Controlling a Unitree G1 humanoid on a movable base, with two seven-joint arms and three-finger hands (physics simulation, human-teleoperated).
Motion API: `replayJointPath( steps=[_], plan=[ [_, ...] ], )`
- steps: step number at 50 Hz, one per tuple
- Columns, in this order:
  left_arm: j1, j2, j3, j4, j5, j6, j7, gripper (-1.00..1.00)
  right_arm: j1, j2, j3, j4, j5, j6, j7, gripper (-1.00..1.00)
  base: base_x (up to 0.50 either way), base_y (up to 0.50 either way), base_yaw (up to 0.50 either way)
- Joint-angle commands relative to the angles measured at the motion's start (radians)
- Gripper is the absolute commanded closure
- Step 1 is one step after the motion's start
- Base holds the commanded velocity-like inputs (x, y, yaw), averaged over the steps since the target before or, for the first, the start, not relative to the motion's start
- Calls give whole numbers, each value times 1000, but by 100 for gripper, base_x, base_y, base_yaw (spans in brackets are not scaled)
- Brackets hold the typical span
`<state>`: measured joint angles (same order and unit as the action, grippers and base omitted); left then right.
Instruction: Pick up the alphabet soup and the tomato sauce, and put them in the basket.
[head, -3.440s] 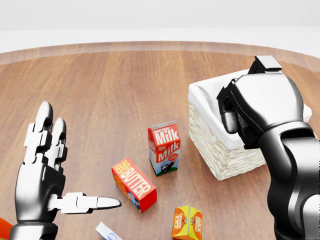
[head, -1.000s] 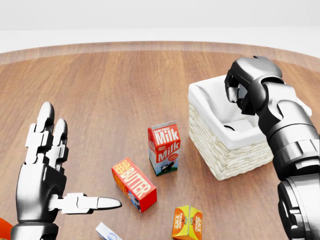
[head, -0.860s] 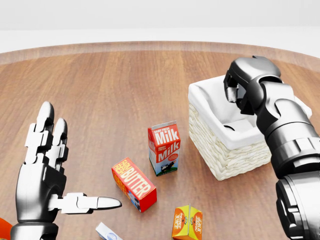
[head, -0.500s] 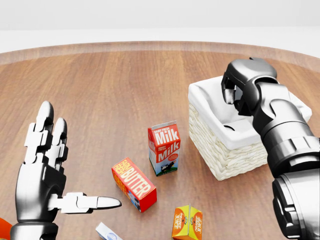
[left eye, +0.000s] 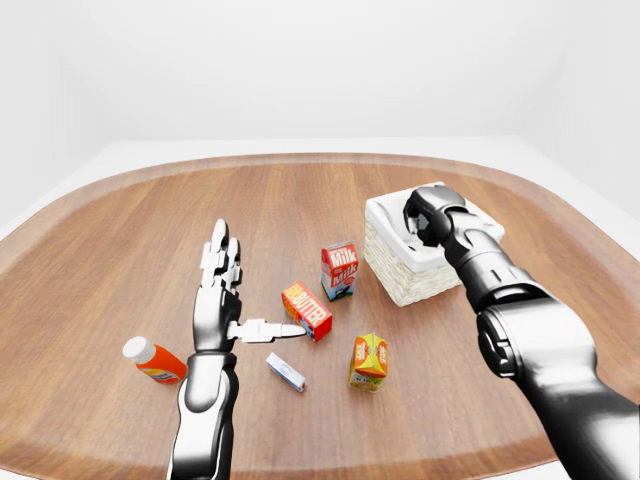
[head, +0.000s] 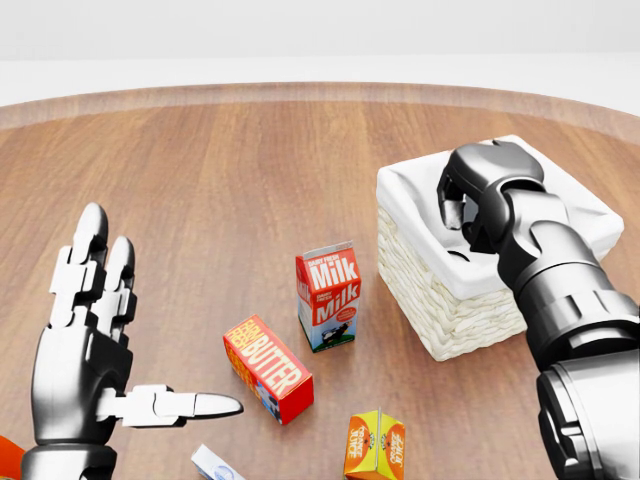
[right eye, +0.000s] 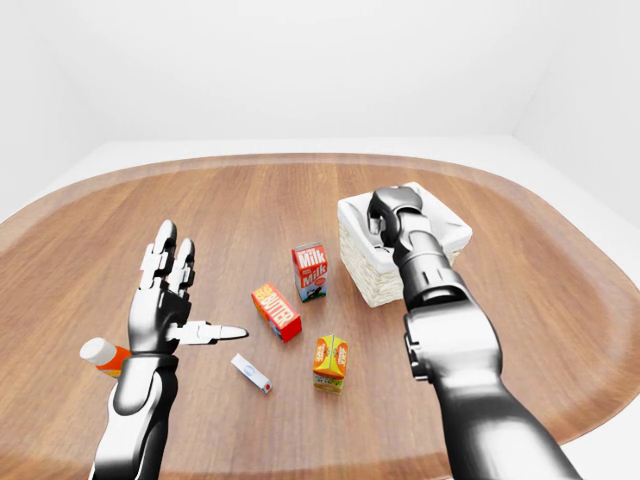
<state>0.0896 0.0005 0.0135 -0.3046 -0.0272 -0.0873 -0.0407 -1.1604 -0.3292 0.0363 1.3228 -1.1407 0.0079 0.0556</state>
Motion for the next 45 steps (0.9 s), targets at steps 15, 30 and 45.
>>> replayJointPath(
  steps=[15,30,45],
  plan=[
    [-9,2,8,0,7,0,8,-100,30,-1,6,-5,16,20,-16,100,0,0,0],
    [-6,3,8,6,6,0,6,-100,30,-5,1,-7,21,22,-16,100,0,0,0],
    [-6,2,8,3,6,0,6,-100,26,-10,-1,-9,26,26,-7,-100,0,0,0]
  ],
)
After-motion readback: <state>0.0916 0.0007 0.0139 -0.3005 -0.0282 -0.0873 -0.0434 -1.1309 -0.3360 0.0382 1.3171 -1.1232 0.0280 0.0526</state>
